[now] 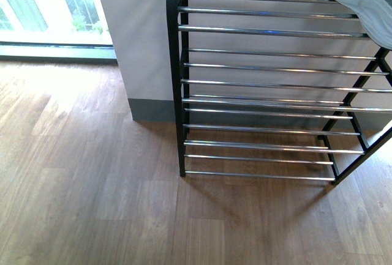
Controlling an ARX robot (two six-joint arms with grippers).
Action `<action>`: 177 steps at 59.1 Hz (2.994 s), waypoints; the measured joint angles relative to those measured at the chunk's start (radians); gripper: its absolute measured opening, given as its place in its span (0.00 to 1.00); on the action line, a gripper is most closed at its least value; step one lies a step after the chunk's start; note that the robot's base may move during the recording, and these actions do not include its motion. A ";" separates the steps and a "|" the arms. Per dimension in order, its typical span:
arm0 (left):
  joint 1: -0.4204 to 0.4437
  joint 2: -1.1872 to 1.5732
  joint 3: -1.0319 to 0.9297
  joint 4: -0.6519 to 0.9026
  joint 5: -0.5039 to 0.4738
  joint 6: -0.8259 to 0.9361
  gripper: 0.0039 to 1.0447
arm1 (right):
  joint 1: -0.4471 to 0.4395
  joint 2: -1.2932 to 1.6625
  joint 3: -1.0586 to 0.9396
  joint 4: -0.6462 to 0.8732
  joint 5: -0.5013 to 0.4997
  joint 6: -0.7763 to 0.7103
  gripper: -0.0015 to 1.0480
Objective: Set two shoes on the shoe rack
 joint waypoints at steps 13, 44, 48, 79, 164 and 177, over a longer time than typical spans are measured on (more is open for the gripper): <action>0.000 0.004 0.000 0.000 0.002 0.000 0.01 | -0.003 0.003 0.000 -0.003 -0.016 0.013 0.01; 0.000 0.003 0.000 0.000 0.000 0.000 0.01 | 0.385 0.713 0.486 0.153 0.296 0.345 0.01; 0.000 0.003 0.000 0.000 0.000 0.000 0.01 | 0.383 0.802 0.535 0.164 0.334 0.303 0.01; 0.000 0.003 0.000 0.000 0.000 0.000 0.01 | 0.392 1.297 0.947 0.104 0.605 -0.057 0.01; 0.000 0.003 0.000 0.000 0.000 0.000 0.01 | 0.069 0.888 0.890 -0.195 0.374 0.142 0.91; 0.000 0.004 0.000 0.000 0.001 0.000 0.01 | 0.079 0.789 0.566 0.366 0.283 0.390 0.63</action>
